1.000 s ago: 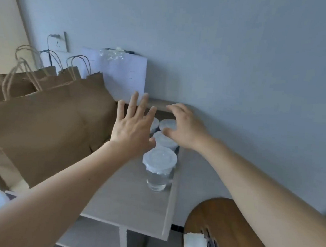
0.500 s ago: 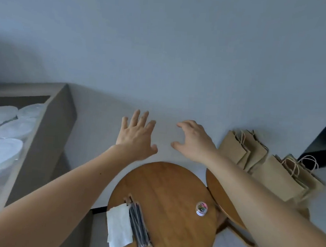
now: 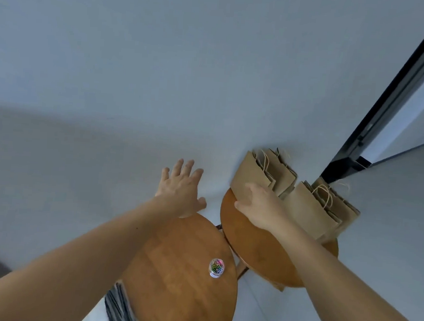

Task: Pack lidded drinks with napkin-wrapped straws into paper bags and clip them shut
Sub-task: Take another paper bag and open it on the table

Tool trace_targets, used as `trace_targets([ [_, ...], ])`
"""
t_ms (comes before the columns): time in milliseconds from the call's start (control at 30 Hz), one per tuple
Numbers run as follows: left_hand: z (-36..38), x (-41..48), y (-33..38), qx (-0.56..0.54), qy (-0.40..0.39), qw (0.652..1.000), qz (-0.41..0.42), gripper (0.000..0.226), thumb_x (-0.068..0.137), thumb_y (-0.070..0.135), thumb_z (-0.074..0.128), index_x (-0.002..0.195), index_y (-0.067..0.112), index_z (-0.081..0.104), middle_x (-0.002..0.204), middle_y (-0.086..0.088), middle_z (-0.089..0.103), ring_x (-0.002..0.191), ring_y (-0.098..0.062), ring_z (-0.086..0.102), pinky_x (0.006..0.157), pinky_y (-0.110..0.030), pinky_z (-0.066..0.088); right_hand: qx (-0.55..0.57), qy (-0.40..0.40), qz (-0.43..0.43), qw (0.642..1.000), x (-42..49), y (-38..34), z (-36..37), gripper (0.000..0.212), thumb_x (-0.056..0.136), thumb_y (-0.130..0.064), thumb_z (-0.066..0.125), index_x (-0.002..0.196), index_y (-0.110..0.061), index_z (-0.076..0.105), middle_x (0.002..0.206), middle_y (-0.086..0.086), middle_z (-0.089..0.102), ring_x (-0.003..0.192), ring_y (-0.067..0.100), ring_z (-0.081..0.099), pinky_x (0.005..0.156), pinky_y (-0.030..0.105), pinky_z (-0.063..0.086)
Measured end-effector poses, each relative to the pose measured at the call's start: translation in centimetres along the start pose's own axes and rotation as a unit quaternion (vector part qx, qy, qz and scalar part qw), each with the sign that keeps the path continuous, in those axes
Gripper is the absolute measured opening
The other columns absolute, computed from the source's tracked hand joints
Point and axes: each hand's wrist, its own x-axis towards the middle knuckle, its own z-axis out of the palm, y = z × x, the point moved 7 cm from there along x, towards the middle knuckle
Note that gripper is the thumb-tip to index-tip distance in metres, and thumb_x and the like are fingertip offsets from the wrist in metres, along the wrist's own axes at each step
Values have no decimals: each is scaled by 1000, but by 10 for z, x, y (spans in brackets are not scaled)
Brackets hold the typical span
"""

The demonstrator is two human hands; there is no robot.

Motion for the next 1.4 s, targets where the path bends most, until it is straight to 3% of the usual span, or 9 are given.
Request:
trace_targets([
  [233, 47, 59, 23, -32, -56, 998, -10, 77, 93, 52, 49, 155, 26, 11, 165, -3, -1, 151, -27, -9, 121, -51, 7, -1, 0, 99, 995, 74, 108, 14, 49, 91, -48, 56, 127, -15, 50, 122, 5, 55, 98, 24, 56, 71, 36, 47],
  [433, 96, 107, 37, -78, -104, 989, -72, 78, 93, 46, 52, 155, 28, 8, 165, 0, 3, 152, -24, -6, 121, -47, 5, -8, -28, 129, 991, 171, 187, 42, 42, 89, -44, 55, 118, -13, 52, 110, 7, 54, 90, 27, 58, 72, 38, 51],
  [633, 128, 163, 57, -72, -117, 984, -111, 77, 93, 47, 51, 155, 28, 10, 165, 0, 6, 151, -23, -4, 121, -46, 7, -20, -41, 141, 989, 254, 243, 67, 47, 93, -40, 54, 124, -5, 46, 118, 14, 53, 98, 34, 59, 72, 38, 44],
  [800, 147, 185, 67, -70, -136, 979, -132, 76, 94, 50, 50, 155, 27, 12, 165, 0, 6, 151, -23, -3, 121, -45, 8, -27, -53, 99, 993, 285, 258, 91, 30, 99, -36, 45, 105, -7, 50, 87, 8, 57, 77, 30, 55, 61, 34, 40],
  [900, 152, 187, 67, -76, -143, 977, -141, 77, 93, 49, 52, 156, 27, 12, 165, 0, 6, 152, -23, -3, 121, -46, 9, -38, -40, 66, 996, 292, 255, 94, 19, 98, -19, 44, 81, -12, 48, 79, 10, 60, 72, 29, 56, 58, 33, 37],
  [1067, 141, 171, 44, -100, -127, 971, -178, 79, 93, 48, 55, 155, 27, 13, 165, 0, 7, 152, -22, -1, 121, -45, 12, -28, 18, -30, 999, 283, 202, 69, 20, 96, -13, 47, 76, -13, 47, 65, 4, 54, 61, 29, 54, 50, 29, 31],
  [1233, 131, 121, 8, -136, -109, 959, -224, 80, 90, 49, 58, 155, 26, 18, 163, 1, 14, 151, -21, 7, 121, -43, 19, 16, 38, -175, 984, 222, 98, 60, 22, 92, -13, 55, 71, -14, 49, 52, -11, 33, 44, 5, 32, 43, 19, 17],
  [1300, 130, 94, -8, -151, -105, 953, -240, 80, 89, 49, 60, 155, 26, 21, 162, 1, 19, 150, -22, 13, 119, -44, 24, 31, 24, -203, 978, 196, 61, 71, 26, 91, -12, 55, 68, -14, 45, 51, -10, 33, 42, 6, 32, 42, 21, 18],
  [1400, 132, 48, -34, -181, -95, 940, -273, 78, 90, 48, 59, 154, 23, 23, 161, -1, 21, 149, -23, 14, 119, -44, 24, 24, -33, -225, 973, 154, 15, 104, 23, 93, -13, 52, 71, -13, 46, 58, -1, 46, 51, 21, 48, 48, 27, 32],
])
